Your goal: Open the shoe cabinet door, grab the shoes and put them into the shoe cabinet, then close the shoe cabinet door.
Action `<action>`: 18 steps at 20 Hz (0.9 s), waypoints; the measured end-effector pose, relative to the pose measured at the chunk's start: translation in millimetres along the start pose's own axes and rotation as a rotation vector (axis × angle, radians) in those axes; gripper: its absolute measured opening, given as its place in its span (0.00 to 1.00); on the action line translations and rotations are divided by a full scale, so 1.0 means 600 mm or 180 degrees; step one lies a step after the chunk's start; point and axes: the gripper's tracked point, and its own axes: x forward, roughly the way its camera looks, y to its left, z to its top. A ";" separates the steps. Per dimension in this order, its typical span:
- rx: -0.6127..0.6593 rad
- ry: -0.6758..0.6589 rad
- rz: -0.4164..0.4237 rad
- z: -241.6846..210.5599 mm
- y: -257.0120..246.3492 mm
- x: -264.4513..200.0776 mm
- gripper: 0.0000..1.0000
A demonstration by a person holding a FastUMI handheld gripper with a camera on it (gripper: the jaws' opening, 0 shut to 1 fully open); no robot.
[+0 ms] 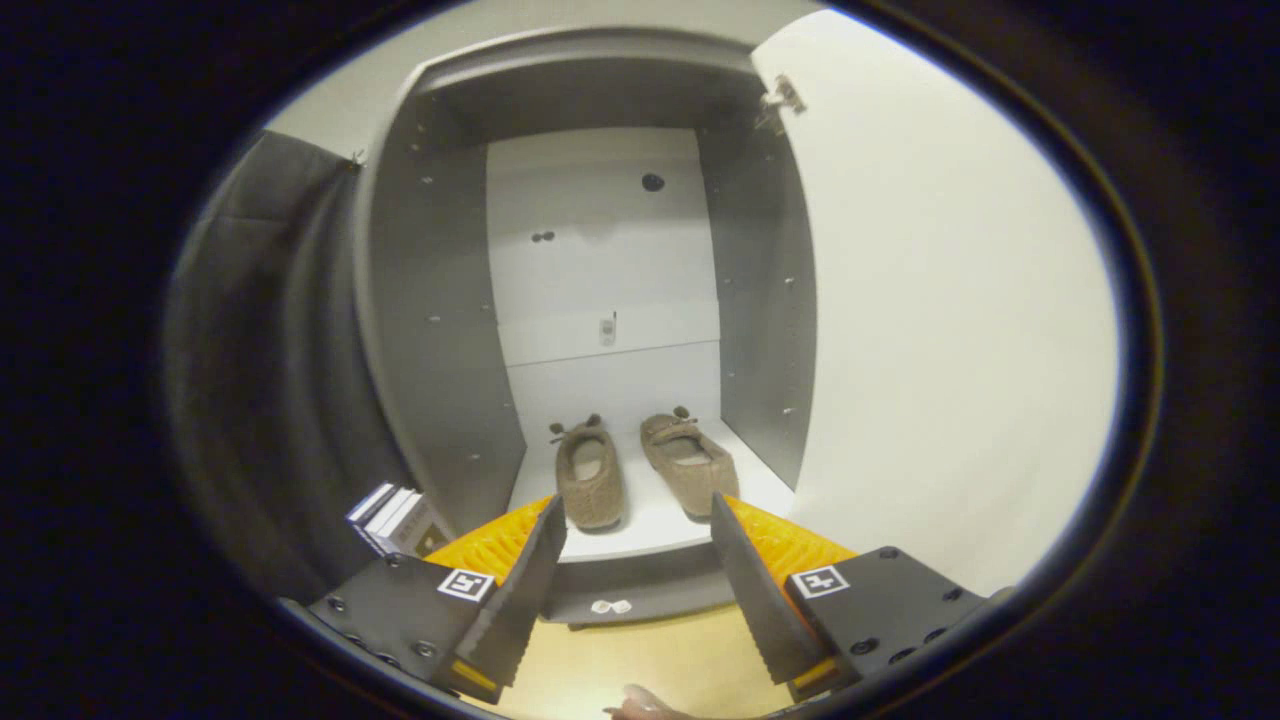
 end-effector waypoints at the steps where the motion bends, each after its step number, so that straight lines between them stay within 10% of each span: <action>1: 0.0012 -0.0022 0.0013 -0.004 0.001 -0.033 0.92; 18: 0.0225 -0.0590 -0.0998 0.067 -0.369 -0.362 0.96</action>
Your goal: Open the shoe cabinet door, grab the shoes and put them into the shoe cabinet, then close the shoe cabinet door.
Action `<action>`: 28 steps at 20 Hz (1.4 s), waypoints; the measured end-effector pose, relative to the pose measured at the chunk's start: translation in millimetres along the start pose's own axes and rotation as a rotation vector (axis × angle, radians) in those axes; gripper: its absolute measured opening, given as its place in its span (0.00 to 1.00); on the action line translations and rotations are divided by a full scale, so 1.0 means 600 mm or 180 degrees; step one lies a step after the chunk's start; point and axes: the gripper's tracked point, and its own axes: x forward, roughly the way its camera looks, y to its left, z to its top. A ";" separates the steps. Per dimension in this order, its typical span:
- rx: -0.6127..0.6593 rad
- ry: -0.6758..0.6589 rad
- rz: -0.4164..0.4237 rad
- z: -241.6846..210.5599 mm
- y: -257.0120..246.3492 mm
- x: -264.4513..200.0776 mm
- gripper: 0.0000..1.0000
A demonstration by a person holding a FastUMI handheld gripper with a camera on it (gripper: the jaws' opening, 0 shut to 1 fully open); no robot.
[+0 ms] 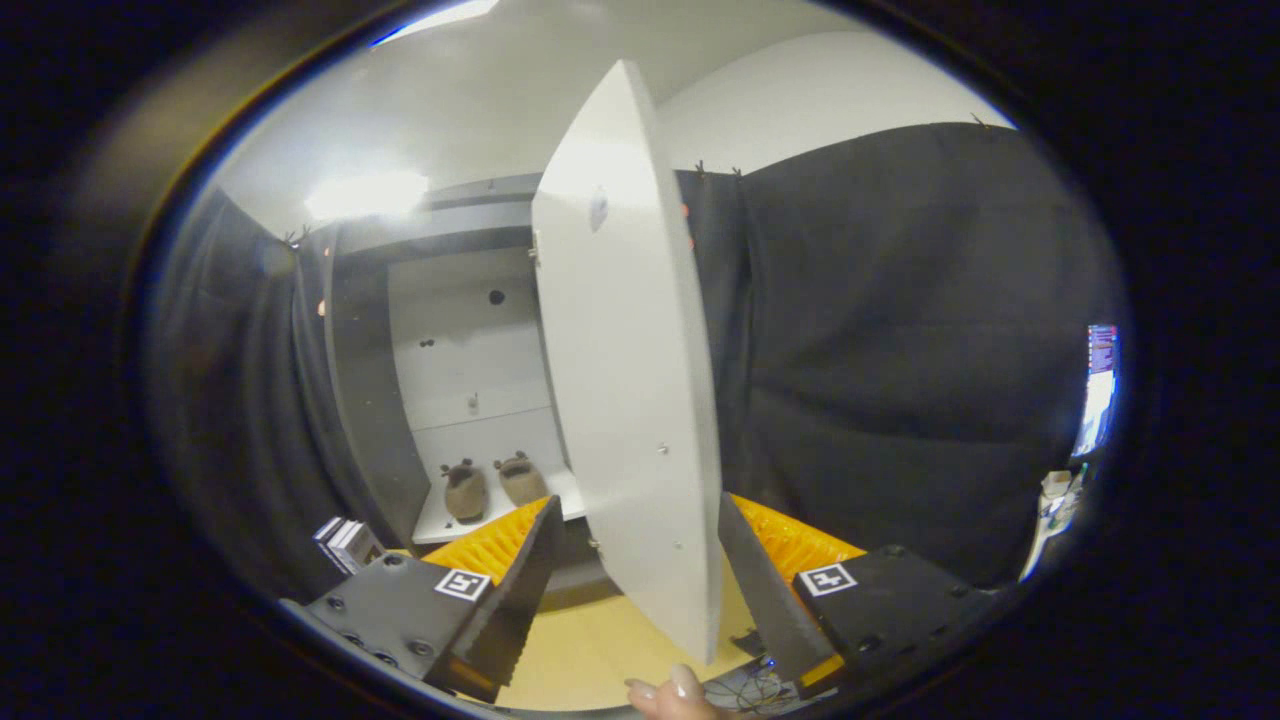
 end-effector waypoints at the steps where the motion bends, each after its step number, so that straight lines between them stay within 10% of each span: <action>1: -0.0035 -0.0011 -0.0021 0.006 -0.027 0.006 0.96; 10: -0.0087 -0.0045 0.0220 0.038 -0.188 0.153 0.96; 28: -0.0061 0.0182 0.1178 -0.009 -0.096 0.306 0.95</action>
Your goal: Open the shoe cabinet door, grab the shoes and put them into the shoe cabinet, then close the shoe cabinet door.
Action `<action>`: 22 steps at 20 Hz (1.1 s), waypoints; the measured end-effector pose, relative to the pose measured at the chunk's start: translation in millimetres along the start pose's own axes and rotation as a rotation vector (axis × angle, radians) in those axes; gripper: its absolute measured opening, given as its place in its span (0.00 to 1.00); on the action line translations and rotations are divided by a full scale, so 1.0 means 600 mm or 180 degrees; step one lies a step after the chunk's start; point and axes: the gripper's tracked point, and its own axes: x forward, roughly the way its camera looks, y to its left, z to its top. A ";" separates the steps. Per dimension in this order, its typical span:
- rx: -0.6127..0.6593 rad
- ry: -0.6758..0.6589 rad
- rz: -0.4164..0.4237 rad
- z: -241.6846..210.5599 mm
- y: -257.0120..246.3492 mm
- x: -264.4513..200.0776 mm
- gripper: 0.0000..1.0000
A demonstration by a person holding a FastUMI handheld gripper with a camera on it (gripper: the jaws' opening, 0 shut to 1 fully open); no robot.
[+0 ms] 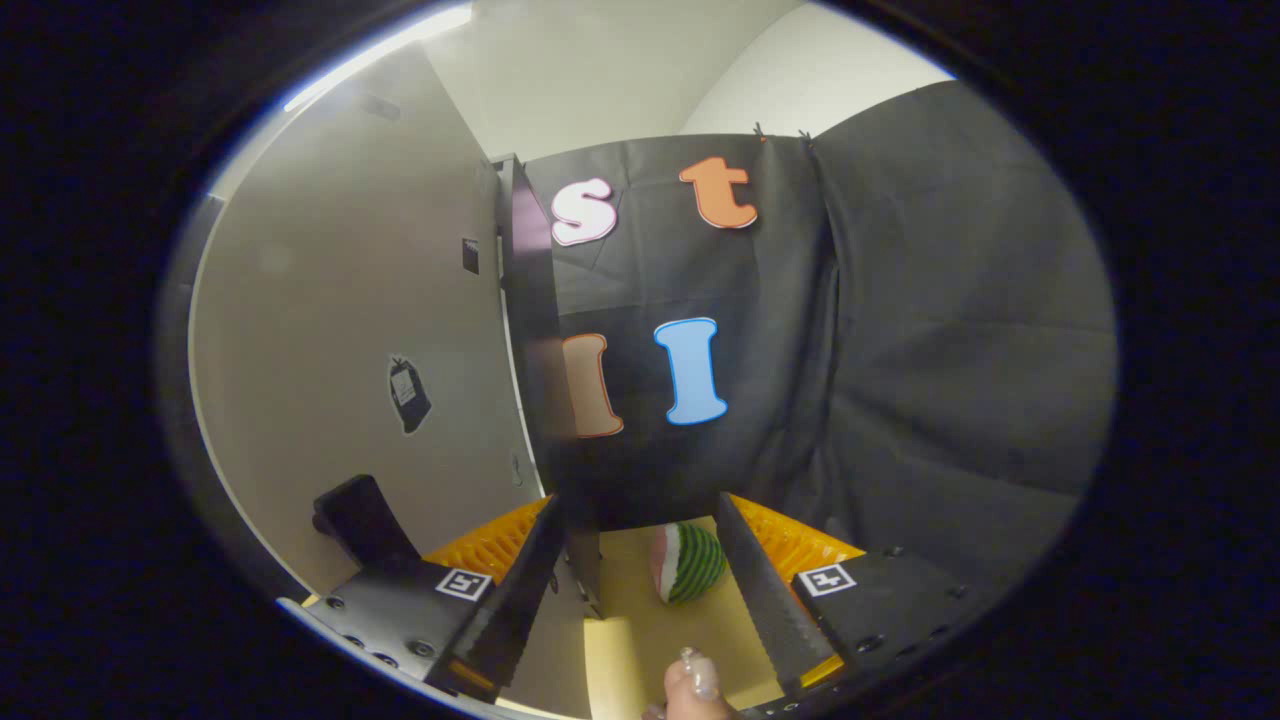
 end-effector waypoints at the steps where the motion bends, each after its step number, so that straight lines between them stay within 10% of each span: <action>1: 0.0007 -0.0001 0.0026 -0.002 0.006 0.000 0.95; 22: 0.0102 -0.0028 0.0035 -0.038 0.210 -0.009 0.95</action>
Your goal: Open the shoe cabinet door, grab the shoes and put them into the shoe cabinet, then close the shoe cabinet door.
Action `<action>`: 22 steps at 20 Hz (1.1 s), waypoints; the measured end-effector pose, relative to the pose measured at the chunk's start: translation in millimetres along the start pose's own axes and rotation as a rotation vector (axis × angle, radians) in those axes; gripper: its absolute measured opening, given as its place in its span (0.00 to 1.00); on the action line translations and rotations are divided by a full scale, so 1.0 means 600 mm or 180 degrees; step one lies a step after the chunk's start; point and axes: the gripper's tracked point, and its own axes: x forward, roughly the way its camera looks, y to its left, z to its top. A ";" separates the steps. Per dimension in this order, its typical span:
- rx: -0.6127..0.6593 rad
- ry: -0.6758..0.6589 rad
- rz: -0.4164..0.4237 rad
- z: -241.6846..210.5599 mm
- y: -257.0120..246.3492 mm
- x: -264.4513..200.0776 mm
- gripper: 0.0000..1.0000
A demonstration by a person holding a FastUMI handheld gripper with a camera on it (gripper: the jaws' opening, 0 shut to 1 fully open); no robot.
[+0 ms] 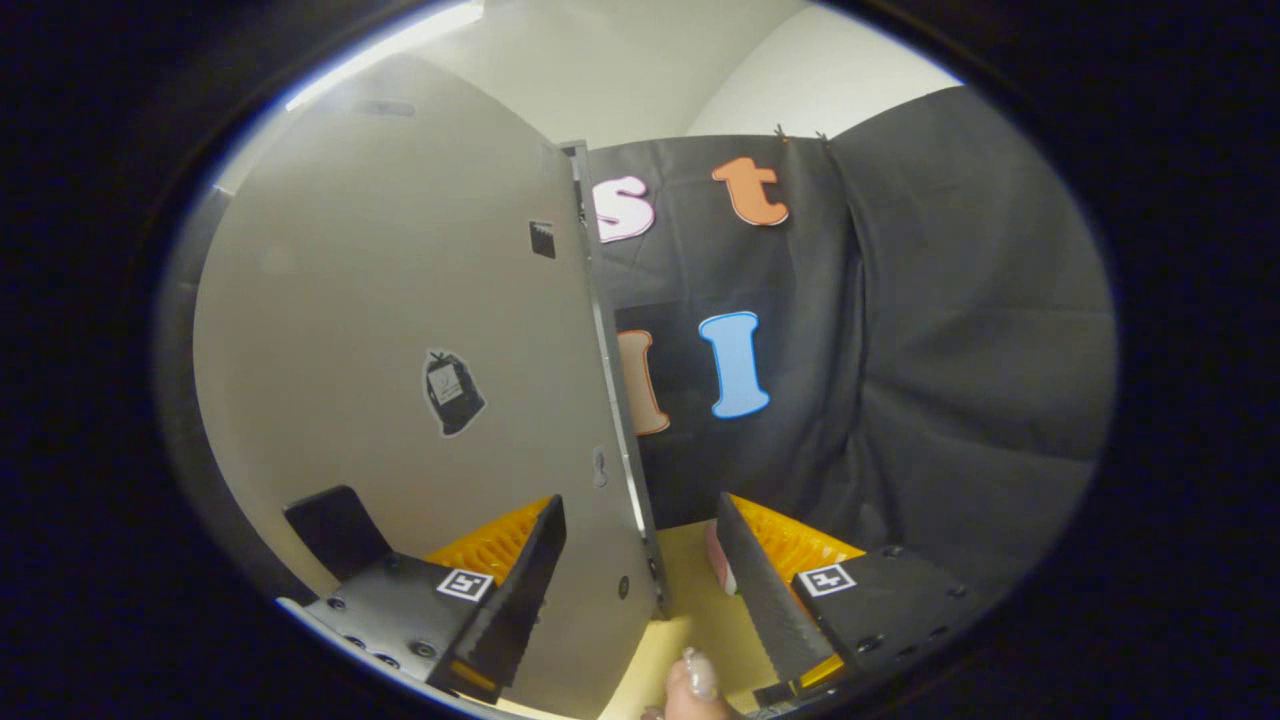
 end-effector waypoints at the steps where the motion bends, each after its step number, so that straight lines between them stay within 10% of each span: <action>1: -0.0003 -0.0003 0.0020 -0.001 0.012 0.001 0.95; 22: -0.0217 0.0068 0.0750 -0.070 0.367 0.145 0.95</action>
